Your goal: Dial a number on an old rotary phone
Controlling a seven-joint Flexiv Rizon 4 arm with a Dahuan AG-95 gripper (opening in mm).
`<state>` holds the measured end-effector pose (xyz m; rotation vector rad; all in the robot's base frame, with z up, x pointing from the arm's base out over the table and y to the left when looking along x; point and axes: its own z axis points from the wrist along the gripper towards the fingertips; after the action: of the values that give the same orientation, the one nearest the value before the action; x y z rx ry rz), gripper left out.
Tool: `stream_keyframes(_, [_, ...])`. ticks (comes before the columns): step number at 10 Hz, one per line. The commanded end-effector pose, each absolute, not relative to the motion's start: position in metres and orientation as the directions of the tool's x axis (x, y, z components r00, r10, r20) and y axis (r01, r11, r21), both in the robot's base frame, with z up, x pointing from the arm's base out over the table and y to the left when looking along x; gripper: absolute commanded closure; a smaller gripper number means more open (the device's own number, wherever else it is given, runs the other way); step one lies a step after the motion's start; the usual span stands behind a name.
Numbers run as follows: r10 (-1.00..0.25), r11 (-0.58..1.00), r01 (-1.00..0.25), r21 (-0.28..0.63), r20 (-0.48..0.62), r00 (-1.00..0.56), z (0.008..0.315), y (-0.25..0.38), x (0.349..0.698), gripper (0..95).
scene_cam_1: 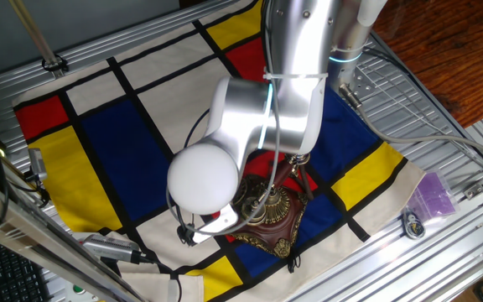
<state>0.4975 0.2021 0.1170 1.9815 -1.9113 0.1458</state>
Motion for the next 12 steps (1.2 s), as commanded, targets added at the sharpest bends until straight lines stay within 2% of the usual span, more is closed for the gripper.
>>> stream_keyframes(1, [-0.939,0.001,-0.980,0.197,0.338,0.067,0.1167,0.2022,0.4977,95.0])
stream_keyframes(12, [-0.930,-0.003,-0.981,0.196,0.360,0.075,0.1111,0.1975,0.5005,95.0])
